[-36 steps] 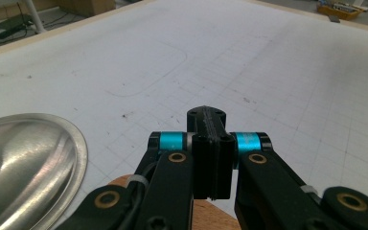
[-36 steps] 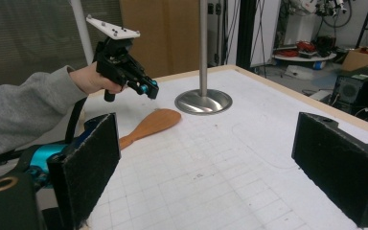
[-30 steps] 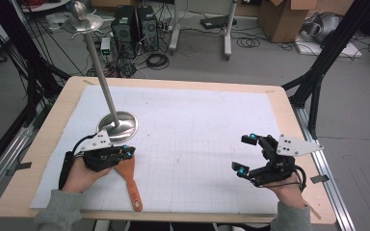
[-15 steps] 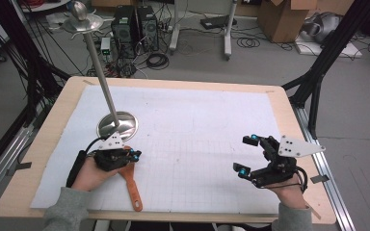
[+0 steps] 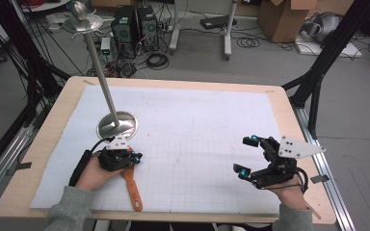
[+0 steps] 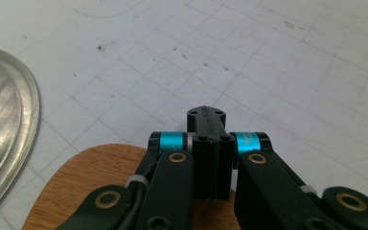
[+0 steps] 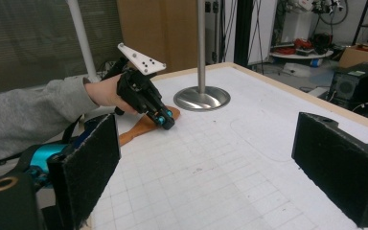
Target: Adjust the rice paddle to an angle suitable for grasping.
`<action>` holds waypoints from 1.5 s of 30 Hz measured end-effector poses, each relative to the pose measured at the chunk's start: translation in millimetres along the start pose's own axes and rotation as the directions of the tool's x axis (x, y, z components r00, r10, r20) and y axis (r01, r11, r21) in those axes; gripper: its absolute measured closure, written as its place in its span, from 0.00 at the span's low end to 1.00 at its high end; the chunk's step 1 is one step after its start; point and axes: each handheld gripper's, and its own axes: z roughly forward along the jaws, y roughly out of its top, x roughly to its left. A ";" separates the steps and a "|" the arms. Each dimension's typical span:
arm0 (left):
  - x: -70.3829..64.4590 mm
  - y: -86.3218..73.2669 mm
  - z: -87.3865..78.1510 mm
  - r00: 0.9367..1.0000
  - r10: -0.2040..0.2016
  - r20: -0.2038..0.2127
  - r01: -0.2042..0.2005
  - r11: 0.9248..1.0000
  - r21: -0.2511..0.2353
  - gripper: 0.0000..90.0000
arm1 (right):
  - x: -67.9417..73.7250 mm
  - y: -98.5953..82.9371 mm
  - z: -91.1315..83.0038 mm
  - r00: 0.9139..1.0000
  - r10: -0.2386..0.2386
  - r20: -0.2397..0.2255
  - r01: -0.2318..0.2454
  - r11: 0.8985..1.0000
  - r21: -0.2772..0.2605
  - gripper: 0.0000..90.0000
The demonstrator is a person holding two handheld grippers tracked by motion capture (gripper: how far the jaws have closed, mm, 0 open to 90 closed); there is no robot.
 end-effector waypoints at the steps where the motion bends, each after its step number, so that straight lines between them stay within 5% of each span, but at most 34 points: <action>1: 0.8 -0.1 -0.4 1.000 0.001 -0.003 -0.001 1.000 0.002 0.99 | 0.1 -0.1 0.0 1.000 0.004 0.000 -0.004 1.000 0.002 0.09; 21: 3.1 -15.4 -19.2 0.999 -0.028 -0.040 0.028 1.000 -0.001 0.99 | -3.0 2.0 10.3 1.000 -0.002 -0.019 0.002 1.000 0.004 0.09; 45: -0.4 -39.0 -56.6 0.993 -0.042 -0.113 0.049 0.997 0.052 0.99 | -7.7 8.6 34.9 0.997 -0.010 -0.071 0.010 1.000 -0.002 0.09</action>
